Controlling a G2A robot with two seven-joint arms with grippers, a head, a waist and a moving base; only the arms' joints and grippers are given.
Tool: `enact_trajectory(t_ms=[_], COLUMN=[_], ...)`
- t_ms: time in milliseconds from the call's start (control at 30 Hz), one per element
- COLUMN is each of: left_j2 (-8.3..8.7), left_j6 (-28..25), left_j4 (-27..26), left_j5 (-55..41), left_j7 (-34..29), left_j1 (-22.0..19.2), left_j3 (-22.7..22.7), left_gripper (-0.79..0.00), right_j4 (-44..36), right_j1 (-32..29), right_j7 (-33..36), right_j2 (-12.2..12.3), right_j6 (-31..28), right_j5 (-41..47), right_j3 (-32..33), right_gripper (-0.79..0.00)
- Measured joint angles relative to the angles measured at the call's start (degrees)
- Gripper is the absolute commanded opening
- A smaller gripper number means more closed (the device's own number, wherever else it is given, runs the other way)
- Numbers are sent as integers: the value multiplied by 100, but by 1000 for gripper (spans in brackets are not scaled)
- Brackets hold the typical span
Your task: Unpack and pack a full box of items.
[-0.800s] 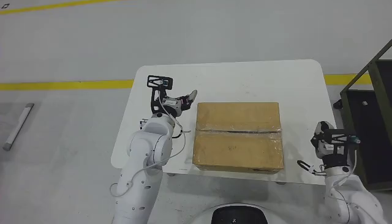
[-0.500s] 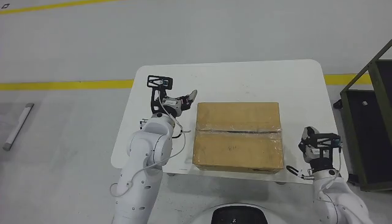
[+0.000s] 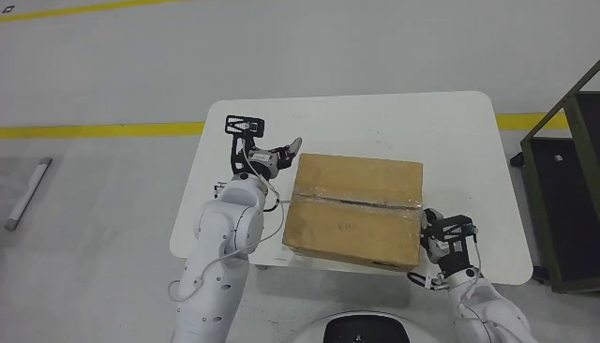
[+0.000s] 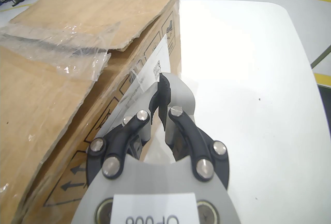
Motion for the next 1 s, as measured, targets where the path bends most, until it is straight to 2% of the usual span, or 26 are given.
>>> enact_trajectory(t_ms=[367, 533, 667, 767, 833, 1000], left_j2=[0, -15, -25, -51, -58, -58], left_j6=[-75, -823, -1787, -2214, -2394, -2374], left_j4=[-37, -146, -179, -88, -62, -63], left_j5=[7, -300, -536, -1176, -1410, -1387], left_j7=[74, 8, -498, -896, -1043, -1034], left_j1=[26, -84, -309, -459, -533, -532], left_j3=[39, 354, 781, 1004, 1083, 1082], left_gripper=[0, 0, 0, 0, 0, 0], right_j4=[52, -138, -377, -519, -583, -683], right_j1=[126, -95, -400, -595, -690, -844], right_j7=[-168, -285, -329, -358, -375, -429], right_j2=[10, 49, 86, 108, 117, 129], right_j6=[-179, -114, -89, -118, -151, -167], right_j5=[-4, 164, 419, 531, 572, 635], right_j3=[-99, 280, 721, 975, 1082, 1237], right_gripper=[-785, -785, -785, -785, -785, -785])
